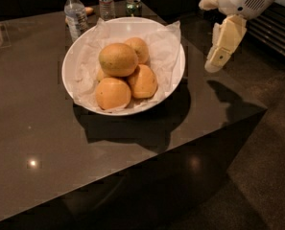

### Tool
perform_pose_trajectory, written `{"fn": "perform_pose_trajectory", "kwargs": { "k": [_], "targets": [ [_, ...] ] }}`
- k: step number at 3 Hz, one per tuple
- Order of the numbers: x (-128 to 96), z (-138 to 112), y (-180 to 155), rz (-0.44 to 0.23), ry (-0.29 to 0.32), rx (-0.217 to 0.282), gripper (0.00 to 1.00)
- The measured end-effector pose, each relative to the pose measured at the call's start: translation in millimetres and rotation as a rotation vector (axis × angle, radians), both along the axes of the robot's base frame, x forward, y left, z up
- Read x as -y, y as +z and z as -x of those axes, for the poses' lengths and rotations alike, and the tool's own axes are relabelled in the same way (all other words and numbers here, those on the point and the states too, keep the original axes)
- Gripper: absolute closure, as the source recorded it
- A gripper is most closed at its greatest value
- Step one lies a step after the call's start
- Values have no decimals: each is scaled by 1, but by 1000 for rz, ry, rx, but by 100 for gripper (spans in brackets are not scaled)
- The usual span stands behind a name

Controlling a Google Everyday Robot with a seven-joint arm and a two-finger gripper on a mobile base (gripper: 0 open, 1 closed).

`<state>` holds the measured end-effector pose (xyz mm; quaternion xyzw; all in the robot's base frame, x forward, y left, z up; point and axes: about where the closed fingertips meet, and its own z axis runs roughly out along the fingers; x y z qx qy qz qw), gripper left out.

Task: Pick orange from white bowl

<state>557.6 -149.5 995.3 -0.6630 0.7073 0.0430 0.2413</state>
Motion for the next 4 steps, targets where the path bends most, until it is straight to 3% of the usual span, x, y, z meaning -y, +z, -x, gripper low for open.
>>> {"fn": "perform_pose_trajectory", "kwargs": {
  "k": [2, 3, 4],
  "targets": [
    [-3, -3, 0, -18, -5, 6, 0],
    [-37, -12, -8, -126, 58, -8, 0],
    [-81, -16, -7, -237, 159, -39, 0]
  ]
}}
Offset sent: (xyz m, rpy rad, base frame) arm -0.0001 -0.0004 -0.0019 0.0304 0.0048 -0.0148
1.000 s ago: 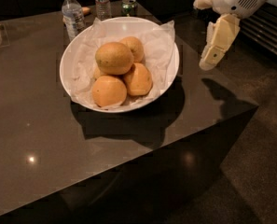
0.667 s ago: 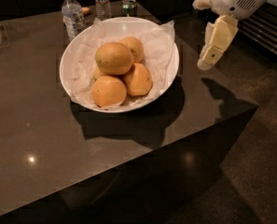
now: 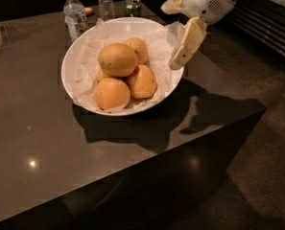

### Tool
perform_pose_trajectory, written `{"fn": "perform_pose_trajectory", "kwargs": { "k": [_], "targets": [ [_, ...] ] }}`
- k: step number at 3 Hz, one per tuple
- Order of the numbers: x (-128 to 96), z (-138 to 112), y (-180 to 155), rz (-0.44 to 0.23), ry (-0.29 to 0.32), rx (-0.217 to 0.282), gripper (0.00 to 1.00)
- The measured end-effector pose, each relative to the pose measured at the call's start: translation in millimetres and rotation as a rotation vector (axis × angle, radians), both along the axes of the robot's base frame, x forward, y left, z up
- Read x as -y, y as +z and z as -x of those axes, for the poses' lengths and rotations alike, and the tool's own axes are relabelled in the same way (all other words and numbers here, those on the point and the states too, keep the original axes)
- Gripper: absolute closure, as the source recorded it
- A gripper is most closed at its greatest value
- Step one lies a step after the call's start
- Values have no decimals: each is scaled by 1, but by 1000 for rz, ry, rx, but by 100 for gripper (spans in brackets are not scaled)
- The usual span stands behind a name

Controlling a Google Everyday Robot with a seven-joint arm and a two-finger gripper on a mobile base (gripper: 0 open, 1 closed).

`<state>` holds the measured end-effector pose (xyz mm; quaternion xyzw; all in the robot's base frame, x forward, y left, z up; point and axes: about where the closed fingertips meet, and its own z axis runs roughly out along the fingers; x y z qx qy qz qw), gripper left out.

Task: Pick orange from white bowl

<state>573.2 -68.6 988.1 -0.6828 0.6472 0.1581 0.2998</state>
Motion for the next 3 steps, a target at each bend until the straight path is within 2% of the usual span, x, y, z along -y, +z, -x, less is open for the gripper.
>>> {"fn": "perform_pose_trajectory", "kwargs": {
  "k": [1, 2, 3],
  "targets": [
    [-29, 2, 2, -83, 68, -29, 0],
    [-57, 4, 1, -130, 139, -61, 0],
    [-84, 8, -8, -140, 205, -108, 0]
  ]
}}
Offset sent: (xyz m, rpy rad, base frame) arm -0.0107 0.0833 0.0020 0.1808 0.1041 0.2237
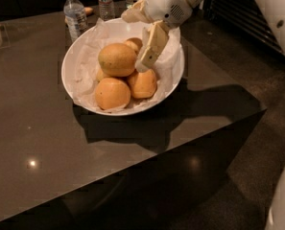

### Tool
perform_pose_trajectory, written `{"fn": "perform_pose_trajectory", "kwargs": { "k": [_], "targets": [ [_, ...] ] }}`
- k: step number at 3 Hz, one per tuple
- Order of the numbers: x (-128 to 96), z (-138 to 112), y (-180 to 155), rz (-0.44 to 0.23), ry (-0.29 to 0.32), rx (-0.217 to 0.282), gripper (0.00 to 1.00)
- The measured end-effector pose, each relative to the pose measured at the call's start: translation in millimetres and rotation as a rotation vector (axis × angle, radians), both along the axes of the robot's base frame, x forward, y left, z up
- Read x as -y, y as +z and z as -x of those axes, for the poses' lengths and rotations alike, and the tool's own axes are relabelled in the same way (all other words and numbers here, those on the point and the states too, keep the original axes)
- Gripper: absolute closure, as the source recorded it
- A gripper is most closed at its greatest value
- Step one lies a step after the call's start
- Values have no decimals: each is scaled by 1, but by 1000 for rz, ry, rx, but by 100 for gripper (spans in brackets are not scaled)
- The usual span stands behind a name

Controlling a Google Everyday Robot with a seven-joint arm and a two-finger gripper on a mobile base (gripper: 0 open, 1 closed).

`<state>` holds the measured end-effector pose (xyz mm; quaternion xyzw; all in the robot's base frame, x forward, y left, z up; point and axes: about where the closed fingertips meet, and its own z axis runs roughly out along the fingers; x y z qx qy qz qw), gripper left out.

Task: Pick orange from white bowl

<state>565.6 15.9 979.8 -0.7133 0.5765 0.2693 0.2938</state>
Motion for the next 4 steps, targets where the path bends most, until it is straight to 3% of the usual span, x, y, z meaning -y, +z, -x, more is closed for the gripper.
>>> {"fn": "perform_pose_trajectory", "kwargs": {
  "k": [1, 2, 3, 4],
  "targets": [
    [-17, 2, -7, 20, 40, 8, 0],
    [-19, 2, -7, 21, 42, 9, 0],
    [-23, -5, -21, -1, 32, -7, 0],
    [-38, -10, -40, -22, 71, -42, 0]
  ]
}}
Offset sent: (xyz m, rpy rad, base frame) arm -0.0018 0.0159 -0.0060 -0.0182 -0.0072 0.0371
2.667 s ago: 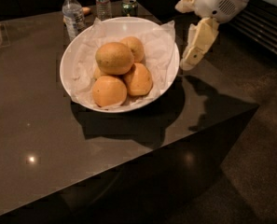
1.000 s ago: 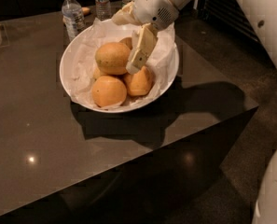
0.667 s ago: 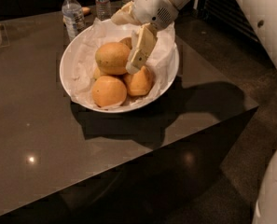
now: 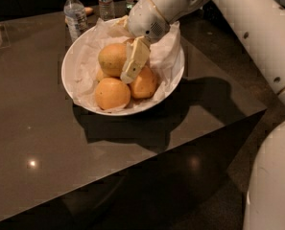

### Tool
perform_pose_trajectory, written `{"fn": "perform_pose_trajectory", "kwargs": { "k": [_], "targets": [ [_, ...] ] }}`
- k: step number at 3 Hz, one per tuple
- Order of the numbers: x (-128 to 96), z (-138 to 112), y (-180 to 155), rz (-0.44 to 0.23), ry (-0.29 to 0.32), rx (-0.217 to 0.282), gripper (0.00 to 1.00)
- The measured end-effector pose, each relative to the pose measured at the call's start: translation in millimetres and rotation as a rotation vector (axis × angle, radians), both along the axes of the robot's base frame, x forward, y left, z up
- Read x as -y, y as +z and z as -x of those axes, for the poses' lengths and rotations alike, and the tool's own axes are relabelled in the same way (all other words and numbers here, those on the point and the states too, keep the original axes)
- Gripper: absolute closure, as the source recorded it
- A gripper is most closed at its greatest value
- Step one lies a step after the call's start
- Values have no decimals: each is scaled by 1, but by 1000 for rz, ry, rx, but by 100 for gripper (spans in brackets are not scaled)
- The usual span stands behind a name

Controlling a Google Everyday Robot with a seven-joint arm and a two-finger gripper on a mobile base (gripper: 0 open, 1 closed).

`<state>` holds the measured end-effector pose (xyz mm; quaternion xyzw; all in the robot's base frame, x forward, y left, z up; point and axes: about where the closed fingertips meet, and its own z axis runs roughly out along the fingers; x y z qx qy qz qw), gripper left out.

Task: Pick orange from white bowl

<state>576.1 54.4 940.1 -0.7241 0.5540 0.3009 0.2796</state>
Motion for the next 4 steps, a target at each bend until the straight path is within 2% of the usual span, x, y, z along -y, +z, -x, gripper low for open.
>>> {"fn": "perform_pose_trajectory", "kwargs": {
  "k": [1, 2, 3, 4],
  "targets": [
    [-9, 0, -18, -6, 27, -44, 0],
    [-9, 0, -19, 3, 18, -52, 5],
    [-9, 0, -17, 3, 18, -52, 24],
    [-9, 0, -17, 3, 18, -52, 47]
  ]
}}
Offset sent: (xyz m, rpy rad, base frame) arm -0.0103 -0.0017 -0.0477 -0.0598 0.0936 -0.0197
